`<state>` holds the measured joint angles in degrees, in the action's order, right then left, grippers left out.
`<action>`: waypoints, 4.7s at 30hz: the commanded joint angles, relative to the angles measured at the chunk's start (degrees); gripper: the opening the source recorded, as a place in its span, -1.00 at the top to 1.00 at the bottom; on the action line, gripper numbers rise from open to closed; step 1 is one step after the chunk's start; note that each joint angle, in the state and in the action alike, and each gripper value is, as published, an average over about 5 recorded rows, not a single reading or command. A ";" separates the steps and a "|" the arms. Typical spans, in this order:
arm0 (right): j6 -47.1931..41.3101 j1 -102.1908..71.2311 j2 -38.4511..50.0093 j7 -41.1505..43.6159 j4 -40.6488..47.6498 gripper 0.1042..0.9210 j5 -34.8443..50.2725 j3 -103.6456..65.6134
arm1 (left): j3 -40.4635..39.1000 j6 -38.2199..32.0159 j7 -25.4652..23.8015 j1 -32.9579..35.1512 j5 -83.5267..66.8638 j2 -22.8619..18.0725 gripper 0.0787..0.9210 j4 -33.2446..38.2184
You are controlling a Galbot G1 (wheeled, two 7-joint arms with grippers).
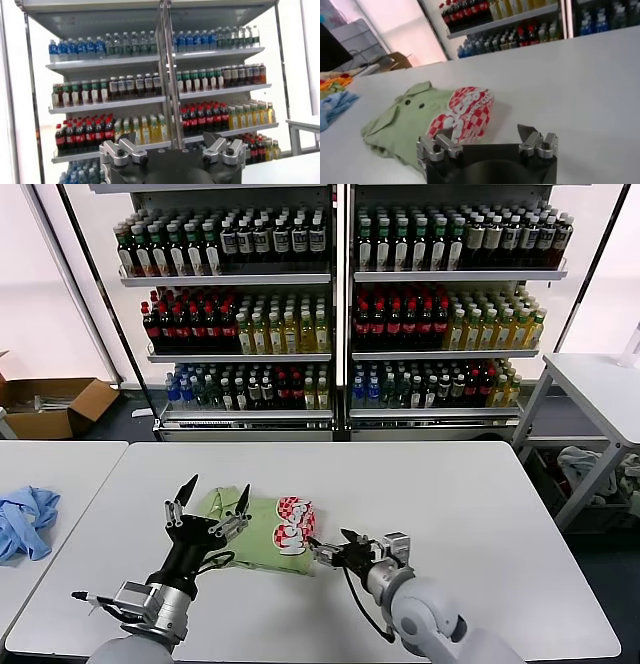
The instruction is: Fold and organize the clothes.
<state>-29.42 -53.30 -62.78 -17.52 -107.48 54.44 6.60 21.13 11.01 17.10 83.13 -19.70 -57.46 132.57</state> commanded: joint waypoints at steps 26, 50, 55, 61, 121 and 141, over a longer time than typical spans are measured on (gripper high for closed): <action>0.70 8.04 -6.84 0.05 9.29 0.84 -6.95 5.04 | 1.20 3.11 0.11 2.04 0.02 -0.91 -0.77 0.84; 2.18 0.36 12.67 10.77 5.35 0.83 -17.34 -15.28 | -0.81 3.51 0.65 1.75 -0.06 -1.76 -0.77 0.19; 8.05 -0.12 12.78 17.26 3.02 0.50 -18.62 -16.68 | -1.15 3.52 0.61 1.50 -0.19 -1.66 -0.77 0.08; 16.37 -4.10 14.73 17.23 -2.39 0.08 -23.54 -19.96 | -1.16 3.06 0.52 1.77 -0.31 -1.53 -0.77 -0.15; 54.21 -65.82 2.59 3.15 -18.65 -0.76 -28.68 -44.28 | 2.16 -17.97 2.48 13.75 -1.47 4.04 -0.77 -7.66; 53.28 -64.67 3.26 3.08 -18.09 -0.76 -27.93 -44.08 | 2.40 -17.82 2.44 13.93 -1.53 3.94 -0.77 -7.79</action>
<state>24.21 -118.08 -59.74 -14.58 -125.64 25.80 -37.61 23.38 -6.81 19.52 96.74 -21.24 -53.51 124.67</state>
